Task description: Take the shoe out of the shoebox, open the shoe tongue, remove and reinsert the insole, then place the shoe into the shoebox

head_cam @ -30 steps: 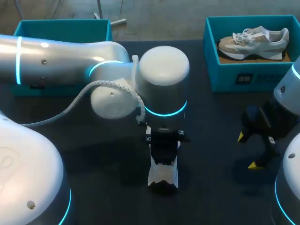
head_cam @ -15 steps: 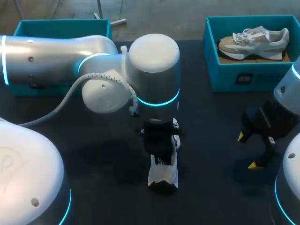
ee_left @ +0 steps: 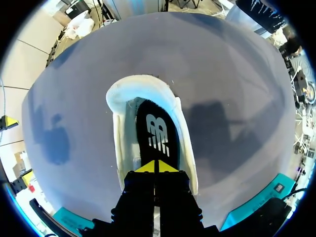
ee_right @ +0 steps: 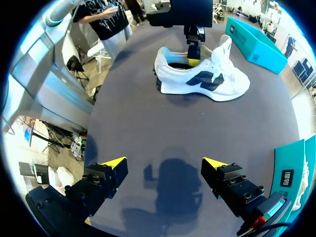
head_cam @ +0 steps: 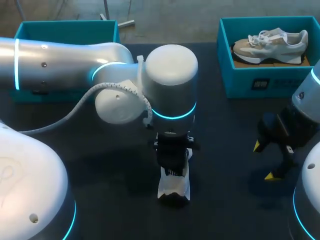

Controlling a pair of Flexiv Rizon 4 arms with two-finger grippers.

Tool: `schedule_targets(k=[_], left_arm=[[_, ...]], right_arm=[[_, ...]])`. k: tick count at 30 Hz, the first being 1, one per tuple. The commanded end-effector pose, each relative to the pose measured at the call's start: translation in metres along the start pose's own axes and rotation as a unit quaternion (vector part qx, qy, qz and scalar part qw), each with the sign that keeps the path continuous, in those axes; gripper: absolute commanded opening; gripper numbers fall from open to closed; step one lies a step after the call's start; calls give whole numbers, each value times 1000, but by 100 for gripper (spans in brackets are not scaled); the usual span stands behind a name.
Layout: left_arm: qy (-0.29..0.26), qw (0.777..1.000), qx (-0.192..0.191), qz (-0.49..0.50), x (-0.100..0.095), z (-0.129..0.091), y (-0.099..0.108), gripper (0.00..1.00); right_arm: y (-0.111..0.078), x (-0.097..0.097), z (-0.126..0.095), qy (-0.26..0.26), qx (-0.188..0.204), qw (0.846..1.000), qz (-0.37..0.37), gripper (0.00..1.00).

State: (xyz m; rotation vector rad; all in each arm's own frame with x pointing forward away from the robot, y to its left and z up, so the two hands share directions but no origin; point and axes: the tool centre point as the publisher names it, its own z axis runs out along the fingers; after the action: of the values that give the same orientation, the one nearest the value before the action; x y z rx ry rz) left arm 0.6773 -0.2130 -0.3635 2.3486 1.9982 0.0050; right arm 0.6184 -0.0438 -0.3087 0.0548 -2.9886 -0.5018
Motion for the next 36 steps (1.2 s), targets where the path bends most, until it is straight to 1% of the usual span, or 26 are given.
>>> schedule_targets(k=[1, 2, 9, 13, 18, 20, 21, 22, 23, 24, 25, 30, 36], left_arm=[[4, 1000, -3, -10, 0, -2, 2, 27], [4, 1000, -3, -11, 1, -2, 3, 32], [-2, 1000, -4, -31, 8, -8, 5, 36], [-3, 999, -3, -35, 10, -5, 6, 44], [-5, 999, -1, -37, 10, -3, 2, 50], [-9, 999, 3, -38, 10, -4, 1, 68], [-11, 999, 4, -39, 10, -5, 0, 74], [-13, 999, 5, -39, 10, -6, -1, 76], [-14, 999, 4, -39, 10, -6, -2, 83], [-14, 999, 3, -38, 9, -6, -3, 94], [-13, 999, 3, -38, 9, -6, -3, 100], [-8, 999, -6, -40, 9, -8, -2, 100], [-9, 999, -7, -47, 13, -9, 5, 100]], right_arm=[[0, 1, 1, -1, 1, 1000, 0, 100], [0, 1, 1, -1, 1, 1000, 0, 100], [0, 1, 1, -1, 1, 1000, 0, 100], [0, 1, 1, -1, 1, 1000, 0, 100], [0, 1, 1, -1, 1, 1000, 0, 100], [0, 1, 1, -1, 1, 1000, 0, 100], [0, 1, 1, -1, 1, 1000, 0, 100], [0, 1, 1, -1, 1, 1000, 0, 100], [0, 1, 1, -1, 1, 1000, 0, 100], [0, 1, 1, -1, 1, 1000, 0, 100], [0, 1, 1, -1, 1, 1000, 0, 100], [0, 1, 1, -1, 1, 1000, 0, 100], [0, 1, 1, -1, 1, 1000, 0, 100]])
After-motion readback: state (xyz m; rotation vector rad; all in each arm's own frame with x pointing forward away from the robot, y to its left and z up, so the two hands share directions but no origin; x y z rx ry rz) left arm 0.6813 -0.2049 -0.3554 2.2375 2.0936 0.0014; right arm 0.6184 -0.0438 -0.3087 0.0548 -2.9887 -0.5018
